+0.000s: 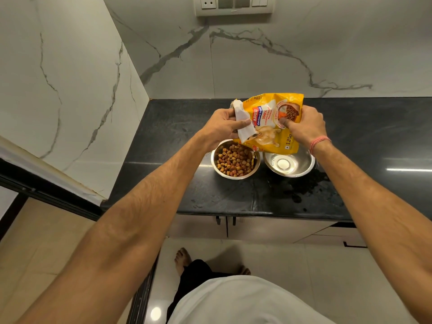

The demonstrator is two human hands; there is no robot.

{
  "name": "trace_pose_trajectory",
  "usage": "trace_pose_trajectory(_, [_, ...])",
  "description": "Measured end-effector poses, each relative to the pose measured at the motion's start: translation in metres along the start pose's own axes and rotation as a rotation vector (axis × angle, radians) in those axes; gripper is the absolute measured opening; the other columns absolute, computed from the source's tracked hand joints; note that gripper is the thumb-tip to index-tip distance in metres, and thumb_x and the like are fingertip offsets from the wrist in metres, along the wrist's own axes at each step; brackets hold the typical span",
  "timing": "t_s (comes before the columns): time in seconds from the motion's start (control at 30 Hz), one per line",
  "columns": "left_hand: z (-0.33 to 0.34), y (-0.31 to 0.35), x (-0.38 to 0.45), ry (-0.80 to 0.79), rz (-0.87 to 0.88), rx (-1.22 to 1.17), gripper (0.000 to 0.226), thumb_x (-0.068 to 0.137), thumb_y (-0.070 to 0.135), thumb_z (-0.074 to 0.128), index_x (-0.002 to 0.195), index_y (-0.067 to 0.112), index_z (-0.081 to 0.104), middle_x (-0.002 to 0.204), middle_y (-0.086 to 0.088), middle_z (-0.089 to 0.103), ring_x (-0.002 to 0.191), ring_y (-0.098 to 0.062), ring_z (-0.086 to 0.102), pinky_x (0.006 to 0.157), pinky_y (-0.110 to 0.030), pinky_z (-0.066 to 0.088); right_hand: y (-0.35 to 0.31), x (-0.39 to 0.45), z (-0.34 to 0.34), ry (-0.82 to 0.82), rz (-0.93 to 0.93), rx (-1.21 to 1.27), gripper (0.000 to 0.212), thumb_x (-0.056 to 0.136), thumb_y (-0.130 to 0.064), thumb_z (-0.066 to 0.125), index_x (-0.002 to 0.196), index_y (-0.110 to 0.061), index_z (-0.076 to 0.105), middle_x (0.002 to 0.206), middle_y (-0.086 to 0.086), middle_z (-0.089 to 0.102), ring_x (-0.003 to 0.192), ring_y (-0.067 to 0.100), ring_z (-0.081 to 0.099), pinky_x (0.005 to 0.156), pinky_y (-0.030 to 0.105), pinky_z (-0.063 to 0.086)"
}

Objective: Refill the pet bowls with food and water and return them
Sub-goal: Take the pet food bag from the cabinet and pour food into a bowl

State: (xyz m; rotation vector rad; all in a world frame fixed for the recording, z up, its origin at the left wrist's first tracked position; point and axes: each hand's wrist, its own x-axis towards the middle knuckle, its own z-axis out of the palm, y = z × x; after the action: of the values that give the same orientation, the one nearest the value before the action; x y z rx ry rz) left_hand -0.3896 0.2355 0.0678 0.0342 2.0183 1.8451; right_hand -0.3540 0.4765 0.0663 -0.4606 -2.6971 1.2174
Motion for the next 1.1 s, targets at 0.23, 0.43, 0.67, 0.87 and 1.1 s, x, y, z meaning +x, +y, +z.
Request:
trace_pose_trajectory(0.23, [-0.009,-0.002,-0.005,0.015,-0.016,-0.043,0.043,0.101,0.011,0.073,0.143,0.006,0.064,0.119,-0.003,0.077,0.106,-0.017,0.077,0.082,-0.035,0.068,-0.005,0.001,0.007,-0.035,-0.022,0.002,0.047,0.093,-0.039,0.083,0.132,-0.015,0.071,0.128,0.008,0.076,0.119,0.029,0.071,0.107,0.052,0.056])
trace_pose_trajectory(0.43, [-0.014,-0.006,-0.008,0.008,-0.040,-0.088,0.044,0.102,0.009,0.073,0.144,0.005,0.064,0.118,-0.003,0.077,0.101,-0.014,0.078,0.074,-0.030,0.068,-0.007,0.000,0.008,-0.058,-0.045,0.031,0.047,0.093,-0.037,0.083,0.133,-0.016,0.071,0.129,0.007,0.076,0.119,0.027,0.071,0.106,0.051,0.056])
trace_pose_trajectory(0.67, [-0.018,-0.009,-0.009,-0.026,-0.059,-0.076,0.043,0.101,0.013,0.075,0.142,0.005,0.065,0.128,-0.008,0.077,0.111,-0.020,0.078,0.091,-0.036,0.068,-0.008,0.001,0.011,-0.033,-0.065,-0.001,0.046,0.093,-0.037,0.083,0.132,-0.015,0.072,0.127,0.008,0.077,0.118,0.028,0.072,0.105,0.051,0.057])
trace_pose_trajectory(0.87, [-0.023,-0.010,-0.011,-0.051,-0.067,-0.079,0.033,0.101,0.013,0.076,0.133,0.009,0.068,0.122,-0.005,0.078,0.109,-0.020,0.078,0.088,-0.034,0.068,-0.011,0.000,0.010,-0.043,-0.088,-0.002,0.045,0.093,-0.036,0.083,0.132,-0.015,0.072,0.127,0.007,0.077,0.117,0.027,0.072,0.104,0.049,0.058])
trace_pose_trajectory(1.1, [-0.026,-0.010,-0.013,-0.021,-0.051,-0.085,0.043,0.100,0.012,0.077,0.141,0.004,0.066,0.128,-0.009,0.077,0.111,-0.023,0.079,0.088,-0.036,0.069,-0.015,0.001,0.013,-0.061,-0.093,0.007,0.047,0.094,-0.035,0.082,0.134,-0.013,0.071,0.129,0.008,0.076,0.120,0.027,0.071,0.105,0.048,0.057])
